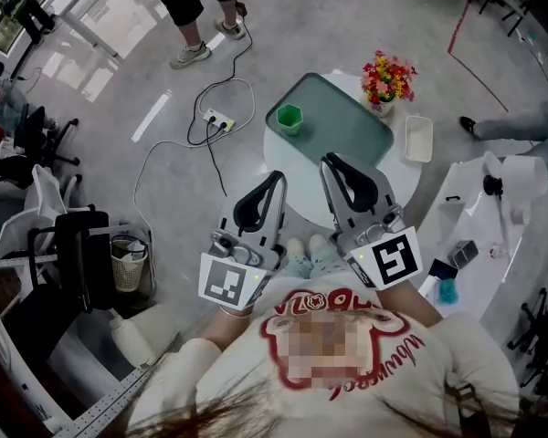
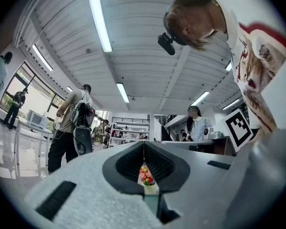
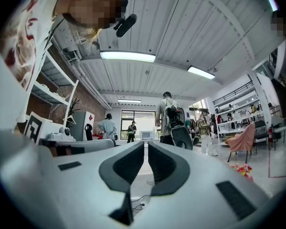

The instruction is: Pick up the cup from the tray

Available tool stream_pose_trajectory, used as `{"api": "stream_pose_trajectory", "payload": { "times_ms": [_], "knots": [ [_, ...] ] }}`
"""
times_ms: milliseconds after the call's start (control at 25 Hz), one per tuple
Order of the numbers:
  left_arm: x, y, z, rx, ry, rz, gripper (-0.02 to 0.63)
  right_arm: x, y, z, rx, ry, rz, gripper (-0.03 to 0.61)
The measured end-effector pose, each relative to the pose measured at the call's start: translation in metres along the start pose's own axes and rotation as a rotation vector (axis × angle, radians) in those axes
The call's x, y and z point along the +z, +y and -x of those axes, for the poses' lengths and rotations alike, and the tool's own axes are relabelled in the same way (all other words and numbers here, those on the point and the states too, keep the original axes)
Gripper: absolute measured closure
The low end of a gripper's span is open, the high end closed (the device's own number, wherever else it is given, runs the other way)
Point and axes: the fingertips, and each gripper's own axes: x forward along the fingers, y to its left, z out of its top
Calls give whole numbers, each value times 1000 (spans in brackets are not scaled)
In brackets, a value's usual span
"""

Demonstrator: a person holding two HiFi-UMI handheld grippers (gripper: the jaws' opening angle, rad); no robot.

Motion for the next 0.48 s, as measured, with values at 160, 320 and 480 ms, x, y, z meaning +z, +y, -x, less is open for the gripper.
{"api": "stream_pose_trajectory", "payload": {
  "times_ms": [160,320,480],
  "knots": [
    [-5,7,-14,20,2,2,599,-3,-14,-11,15,9,-5,535],
    [-11,10,-22,44,15,7,599,-12,-25,-21,31,25,-18,535],
    [-23,15,-27,59,38,16,598,-29,-29,-30,76,41,-18,535]
  ]
}}
